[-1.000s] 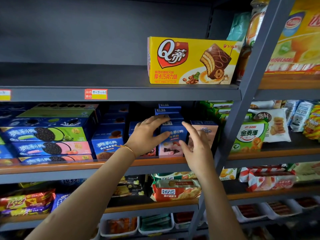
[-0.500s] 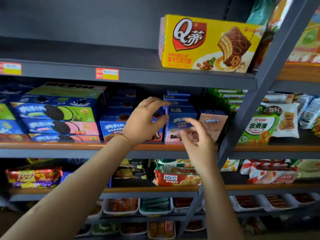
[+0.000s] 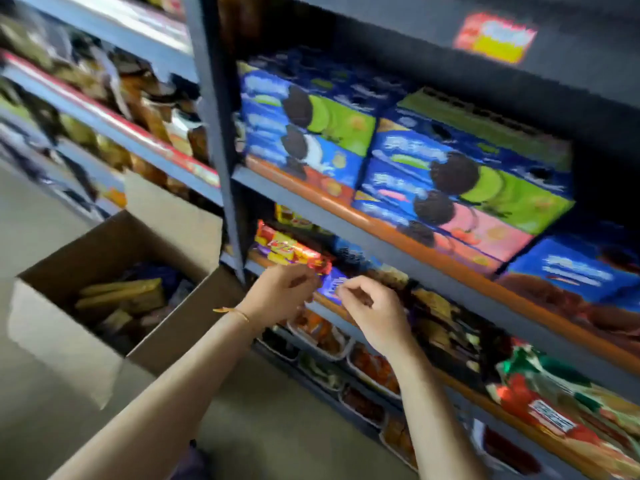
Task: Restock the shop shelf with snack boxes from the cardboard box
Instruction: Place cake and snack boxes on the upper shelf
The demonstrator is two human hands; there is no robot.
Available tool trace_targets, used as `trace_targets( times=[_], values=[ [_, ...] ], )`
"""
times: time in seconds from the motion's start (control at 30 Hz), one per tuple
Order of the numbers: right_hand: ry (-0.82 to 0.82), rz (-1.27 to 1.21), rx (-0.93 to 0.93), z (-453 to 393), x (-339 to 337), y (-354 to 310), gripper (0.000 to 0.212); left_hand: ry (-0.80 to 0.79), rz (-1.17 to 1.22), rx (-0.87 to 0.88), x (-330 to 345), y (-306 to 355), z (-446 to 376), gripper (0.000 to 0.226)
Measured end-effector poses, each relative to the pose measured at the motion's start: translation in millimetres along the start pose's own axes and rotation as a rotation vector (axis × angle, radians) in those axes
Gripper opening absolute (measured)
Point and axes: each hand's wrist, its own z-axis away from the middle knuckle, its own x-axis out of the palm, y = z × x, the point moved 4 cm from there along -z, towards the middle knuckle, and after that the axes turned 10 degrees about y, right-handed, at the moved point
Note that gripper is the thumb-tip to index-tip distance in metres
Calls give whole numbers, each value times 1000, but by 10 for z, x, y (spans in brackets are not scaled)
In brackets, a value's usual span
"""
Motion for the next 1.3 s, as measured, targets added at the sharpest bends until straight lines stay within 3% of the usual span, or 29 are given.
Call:
trace_targets(
  times=[0.3, 0.5, 0.6, 0.7, 0.8, 0.9, 1.03, 1.3],
  values=[
    [-444, 186, 57, -1062, 3617, -108, 11, 257, 76, -546, -1911, -2922, -211, 20],
    [-591, 389, 264, -1553, 5170, 464, 8, 202, 23, -741, -2276, -4425, -377, 17],
    [-633, 554, 349, -1738, 5630, 891, 5, 65, -37, -808, -2169, -4923, -479, 24],
    [-728, 714, 381, -1795, 6075, 1325, 34, -102, -67, -889, -2025, -5331, -535, 31],
    [-926, 815, 359, -1703, 6540, 1696, 64, -185, -87, -933, -1957, -5609, -579, 36],
    [-1058, 918, 327, -1606, 6866, 1945, 66, -172, -86, -946, -1940, -5772, -601, 36],
    [-1052, 1038, 241, -1599, 6986, 2096, 57, -183, -69, -975, -1896, -5864, -594, 30],
    [-924, 1333, 236, -1739, 6615, 2047, 58, -227, -114, -986, -1853, -5881, -590, 25]
  ],
)
